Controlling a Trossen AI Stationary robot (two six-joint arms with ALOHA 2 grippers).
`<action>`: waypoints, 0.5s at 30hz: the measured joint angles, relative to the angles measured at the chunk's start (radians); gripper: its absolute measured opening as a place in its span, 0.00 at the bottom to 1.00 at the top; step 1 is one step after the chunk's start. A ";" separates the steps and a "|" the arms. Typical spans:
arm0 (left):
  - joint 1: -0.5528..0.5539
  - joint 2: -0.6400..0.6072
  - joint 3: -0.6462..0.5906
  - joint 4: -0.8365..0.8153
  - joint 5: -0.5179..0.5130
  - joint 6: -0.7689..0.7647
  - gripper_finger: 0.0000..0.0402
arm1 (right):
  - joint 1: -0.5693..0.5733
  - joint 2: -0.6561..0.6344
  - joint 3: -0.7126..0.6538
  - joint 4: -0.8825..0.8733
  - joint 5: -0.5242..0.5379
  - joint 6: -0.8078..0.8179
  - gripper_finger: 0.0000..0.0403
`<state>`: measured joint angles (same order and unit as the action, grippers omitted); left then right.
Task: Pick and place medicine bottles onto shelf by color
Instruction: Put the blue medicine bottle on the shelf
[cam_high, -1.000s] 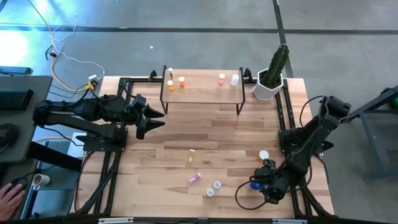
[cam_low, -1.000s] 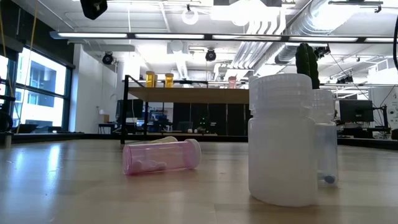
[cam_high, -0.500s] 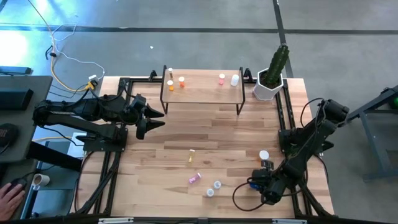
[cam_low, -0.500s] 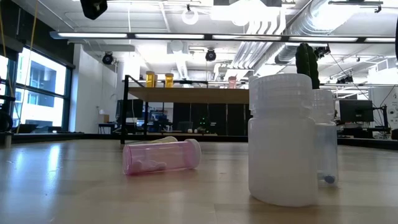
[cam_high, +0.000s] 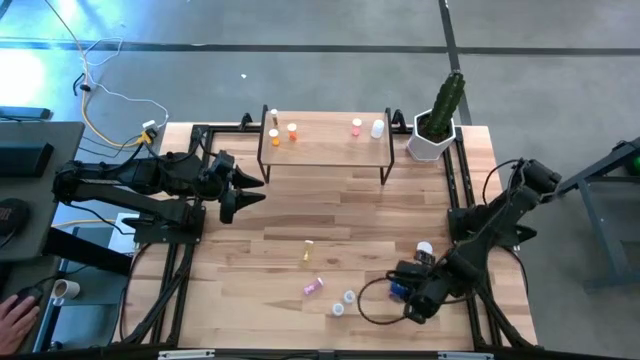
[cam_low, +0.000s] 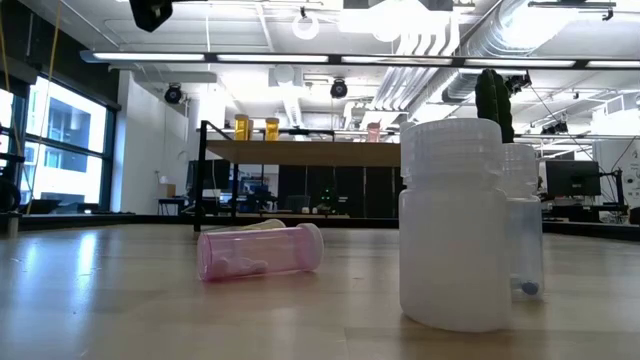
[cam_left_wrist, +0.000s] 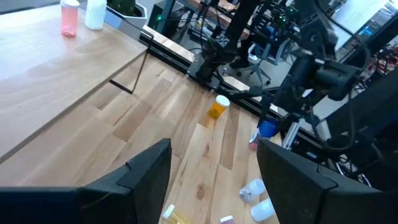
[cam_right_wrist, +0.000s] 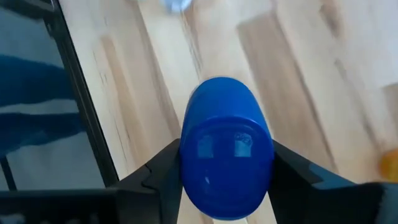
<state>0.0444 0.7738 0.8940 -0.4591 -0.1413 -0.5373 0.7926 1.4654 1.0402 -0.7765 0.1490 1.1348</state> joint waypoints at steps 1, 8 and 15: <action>0.000 0.000 0.000 0.000 -0.002 0.000 0.57 | -0.016 0.000 0.019 -0.016 0.000 -0.012 0.41; 0.000 0.000 0.000 0.000 -0.004 0.045 0.57 | -0.155 0.000 0.113 -0.085 -0.007 -0.102 0.40; 0.000 0.000 0.000 0.000 -0.005 0.070 0.57 | -0.326 0.000 0.177 -0.127 -0.045 -0.245 0.40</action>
<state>0.0448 0.7739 0.8940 -0.4594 -0.1459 -0.4672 0.4666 1.4651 1.2173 -0.9037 0.1038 0.8901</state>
